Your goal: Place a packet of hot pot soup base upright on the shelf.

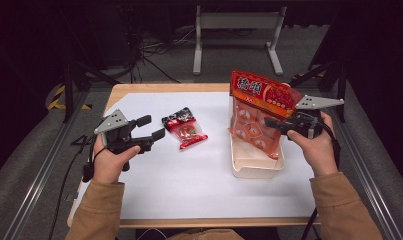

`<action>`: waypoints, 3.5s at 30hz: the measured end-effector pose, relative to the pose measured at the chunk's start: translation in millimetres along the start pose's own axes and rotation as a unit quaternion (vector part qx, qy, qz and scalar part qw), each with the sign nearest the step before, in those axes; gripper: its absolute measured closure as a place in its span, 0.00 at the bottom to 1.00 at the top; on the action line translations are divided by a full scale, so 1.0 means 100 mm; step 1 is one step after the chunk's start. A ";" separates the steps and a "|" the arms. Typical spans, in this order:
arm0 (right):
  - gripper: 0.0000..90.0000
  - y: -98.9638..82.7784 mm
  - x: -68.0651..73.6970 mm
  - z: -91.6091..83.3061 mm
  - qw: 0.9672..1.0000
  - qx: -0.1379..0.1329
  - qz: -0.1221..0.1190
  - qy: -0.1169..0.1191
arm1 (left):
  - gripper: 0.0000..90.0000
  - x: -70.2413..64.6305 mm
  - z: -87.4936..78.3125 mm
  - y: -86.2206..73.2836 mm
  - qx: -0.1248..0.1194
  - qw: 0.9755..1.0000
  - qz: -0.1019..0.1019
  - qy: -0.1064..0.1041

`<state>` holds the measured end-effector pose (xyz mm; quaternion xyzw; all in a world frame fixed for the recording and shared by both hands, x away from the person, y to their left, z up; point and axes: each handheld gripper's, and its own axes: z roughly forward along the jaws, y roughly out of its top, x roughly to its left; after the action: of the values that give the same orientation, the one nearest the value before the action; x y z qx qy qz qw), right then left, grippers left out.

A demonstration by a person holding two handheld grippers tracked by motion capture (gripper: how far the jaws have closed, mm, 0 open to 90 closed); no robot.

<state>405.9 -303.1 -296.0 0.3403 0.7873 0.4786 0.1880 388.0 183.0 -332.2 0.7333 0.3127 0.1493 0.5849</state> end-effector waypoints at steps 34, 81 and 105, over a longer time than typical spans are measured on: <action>0.78 -0.43 0.10 0.24 1.000 0.016 -0.017 -0.013 | 0.21 0.10 0.12 -0.11 0.027 0.999 -0.014 0.015; 0.44 -0.73 -0.15 -0.50 0.999 -0.030 0.004 -0.034 | 0.19 0.34 0.54 -0.24 0.078 0.995 -0.047 0.039; 0.40 -0.84 -0.30 -0.41 0.994 -0.015 0.035 -0.098 | 0.22 0.20 0.90 -0.44 0.120 0.991 -0.037 0.046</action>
<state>371.5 -376.0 -352.2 0.4097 0.7456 0.4610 0.2524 443.2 132.1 -401.0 0.7782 0.3820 0.1226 0.4831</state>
